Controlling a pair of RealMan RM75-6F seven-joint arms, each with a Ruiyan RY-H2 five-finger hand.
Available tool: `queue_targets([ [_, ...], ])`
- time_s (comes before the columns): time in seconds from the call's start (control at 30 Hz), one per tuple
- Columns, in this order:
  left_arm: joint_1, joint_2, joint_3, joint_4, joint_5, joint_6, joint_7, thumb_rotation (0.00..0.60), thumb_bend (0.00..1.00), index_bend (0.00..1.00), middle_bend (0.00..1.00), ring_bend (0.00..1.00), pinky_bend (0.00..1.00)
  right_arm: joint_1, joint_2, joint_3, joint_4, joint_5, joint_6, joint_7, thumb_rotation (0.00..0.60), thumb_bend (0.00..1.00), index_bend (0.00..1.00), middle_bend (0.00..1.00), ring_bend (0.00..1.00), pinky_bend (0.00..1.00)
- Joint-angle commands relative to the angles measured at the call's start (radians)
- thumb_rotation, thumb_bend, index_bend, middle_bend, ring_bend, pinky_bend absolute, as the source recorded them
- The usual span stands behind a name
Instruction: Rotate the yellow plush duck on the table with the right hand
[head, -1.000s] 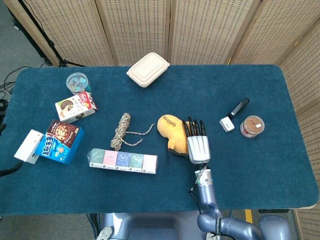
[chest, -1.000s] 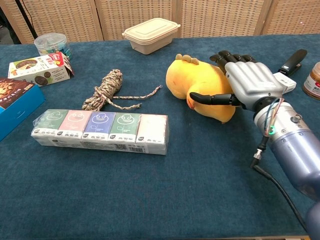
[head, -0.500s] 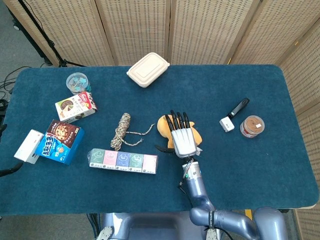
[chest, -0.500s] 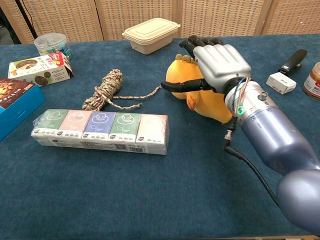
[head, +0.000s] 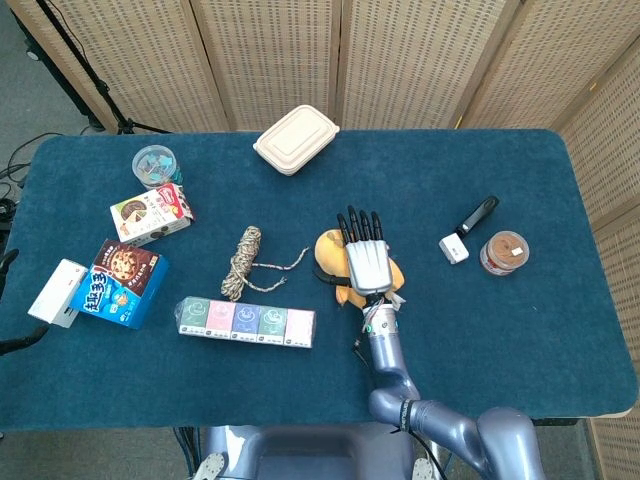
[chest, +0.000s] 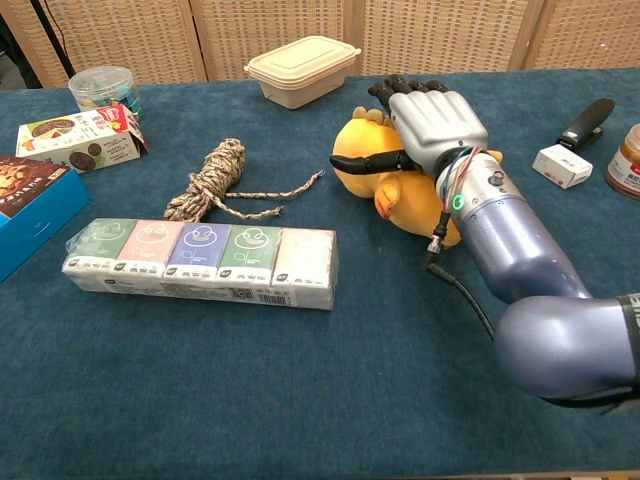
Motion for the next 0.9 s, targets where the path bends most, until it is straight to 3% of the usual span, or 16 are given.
queue_targets([
  [0.03,0.000,-0.001,0.002,-0.003,0.003,0.002,0.005,0.600,0.02,0.00,0.00,0.00,0.00,-0.013,0.004,-0.001,0.001,0.014,-0.006,0.011,0.100,0.09,0.00,0.00,0.00,0.00],
  [0.2,0.001,-0.003,0.002,-0.004,0.001,0.004,0.009,0.600,0.02,0.00,0.00,0.00,0.00,-0.057,0.032,-0.027,-0.049,0.016,0.012,0.023,0.101,0.09,0.00,0.00,0.00,0.00],
  [0.57,0.000,-0.004,0.007,-0.010,0.007,0.002,0.019,0.600,0.02,0.00,0.00,0.00,0.00,-0.174,0.119,-0.095,-0.268,0.050,0.066,-0.072,0.105,0.09,0.00,0.00,0.00,0.00],
  [0.9,0.000,-0.001,0.007,-0.008,0.006,0.000,0.008,0.600,0.02,0.00,0.00,0.00,0.00,-0.249,0.181,-0.152,-0.383,0.028,0.141,-0.109,0.115,0.10,0.00,0.00,0.00,0.00],
])
